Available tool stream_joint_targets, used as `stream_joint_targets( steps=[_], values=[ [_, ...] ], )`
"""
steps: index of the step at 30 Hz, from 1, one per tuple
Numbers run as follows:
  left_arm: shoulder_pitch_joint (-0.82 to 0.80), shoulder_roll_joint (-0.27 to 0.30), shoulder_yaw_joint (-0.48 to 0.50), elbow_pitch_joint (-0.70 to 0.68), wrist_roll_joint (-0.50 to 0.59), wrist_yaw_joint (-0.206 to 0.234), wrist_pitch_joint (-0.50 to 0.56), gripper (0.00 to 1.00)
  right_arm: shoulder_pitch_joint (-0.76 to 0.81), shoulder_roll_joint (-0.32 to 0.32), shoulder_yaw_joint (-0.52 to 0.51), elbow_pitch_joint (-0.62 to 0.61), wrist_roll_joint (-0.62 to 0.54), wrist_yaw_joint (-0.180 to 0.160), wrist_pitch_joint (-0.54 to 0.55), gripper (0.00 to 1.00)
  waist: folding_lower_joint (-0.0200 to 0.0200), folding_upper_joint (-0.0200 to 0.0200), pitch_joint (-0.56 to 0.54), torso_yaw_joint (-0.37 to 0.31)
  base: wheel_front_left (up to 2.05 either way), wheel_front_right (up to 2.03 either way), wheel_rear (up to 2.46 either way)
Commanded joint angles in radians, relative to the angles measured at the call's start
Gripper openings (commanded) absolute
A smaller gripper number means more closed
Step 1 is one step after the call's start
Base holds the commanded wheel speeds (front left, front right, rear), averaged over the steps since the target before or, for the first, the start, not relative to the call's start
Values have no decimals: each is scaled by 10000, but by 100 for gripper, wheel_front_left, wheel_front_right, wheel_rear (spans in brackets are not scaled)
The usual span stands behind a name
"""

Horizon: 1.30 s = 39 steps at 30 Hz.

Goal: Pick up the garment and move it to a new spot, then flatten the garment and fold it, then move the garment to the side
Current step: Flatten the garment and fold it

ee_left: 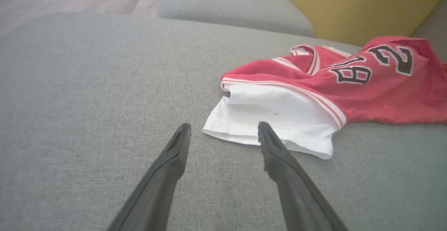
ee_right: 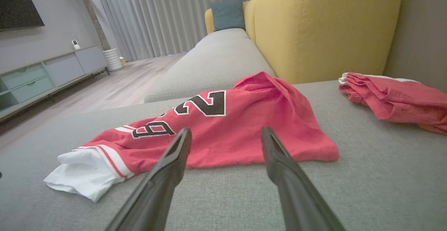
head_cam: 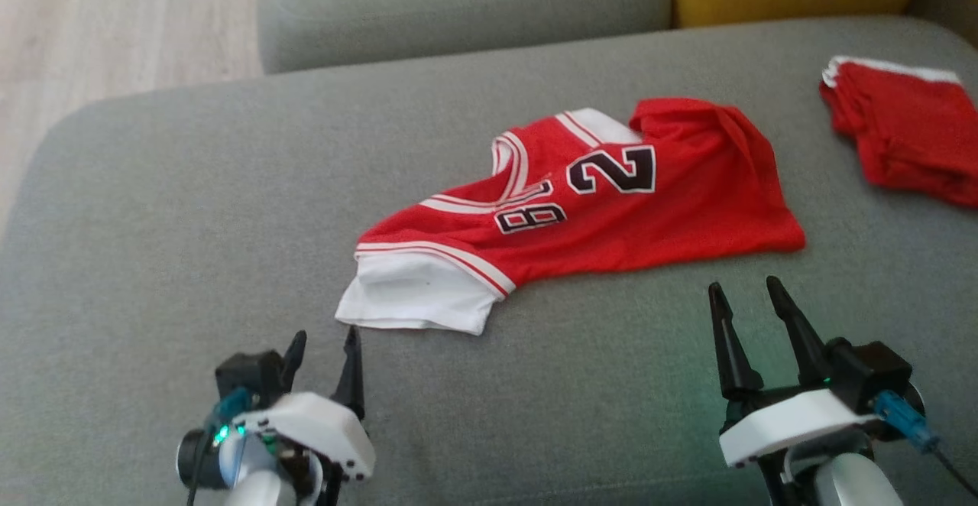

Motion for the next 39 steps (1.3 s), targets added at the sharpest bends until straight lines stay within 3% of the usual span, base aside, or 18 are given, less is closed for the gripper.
stream_joint_targets(
  steps=[1, 14, 23, 24, 25, 26, 27, 34, 39],
  values=[
    [-615, 0, 362, -114, -60, 99, 70, 100, -475, -32, 218, -383, 74, -9, -84, 100, 0, -1, 323, -239, 0, 0, 0],
    [-1921, 209, 879, 1283, -255, 620, 446, 100, -937, -32, 336, -294, 202, -9, -344, 100, 0, -1, 1214, -973, 0, 0, 0],
    [-2360, 407, 747, 2315, -189, 692, 885, 100, -1055, -32, 416, -225, 244, -9, -438, 100, 0, -1, 1395, -1244, 0, 0, 0],
    [-2391, 398, 712, 2366, -214, 651, 952, 96, -1058, -32, 407, -221, 248, -9, -446, 100, 0, -1, 1400, -1255, 0, 0, 0],
    [-2416, 397, 662, 2414, -219, 607, 1023, 53, -1059, -32, 389, -216, 248, -9, -454, 100, 0, -1, 1398, -1260, 0, 0, 0],
    [-2431, 405, 594, 2454, -202, 556, 1087, 37, -1059, -32, 369, -208, 244, -9, -459, 100, 0, -1, 1389, -1259, 0, 0, 0],
    [-2438, 403, 544, 2468, -212, 499, 1131, 0, -1055, -32, 348, -199, 238, -9, -463, 100, 0, -1, 1376, -1252, 0, 0, 0],
    [-2244, 368, 279, 2049, -317, 178, 1141, 0, -1002, -32, 161, -121, 205, -9, -460, 100, 0, -1, 1185, -1057, 0, 0, 0],
    [-1671, 390, 406, 860, -667, 1, 824, 0, -823, -32, -393, 0, -102, -9, -204, 100, 0, -1, 880, -685, 0, 0, 0]
  ],
)
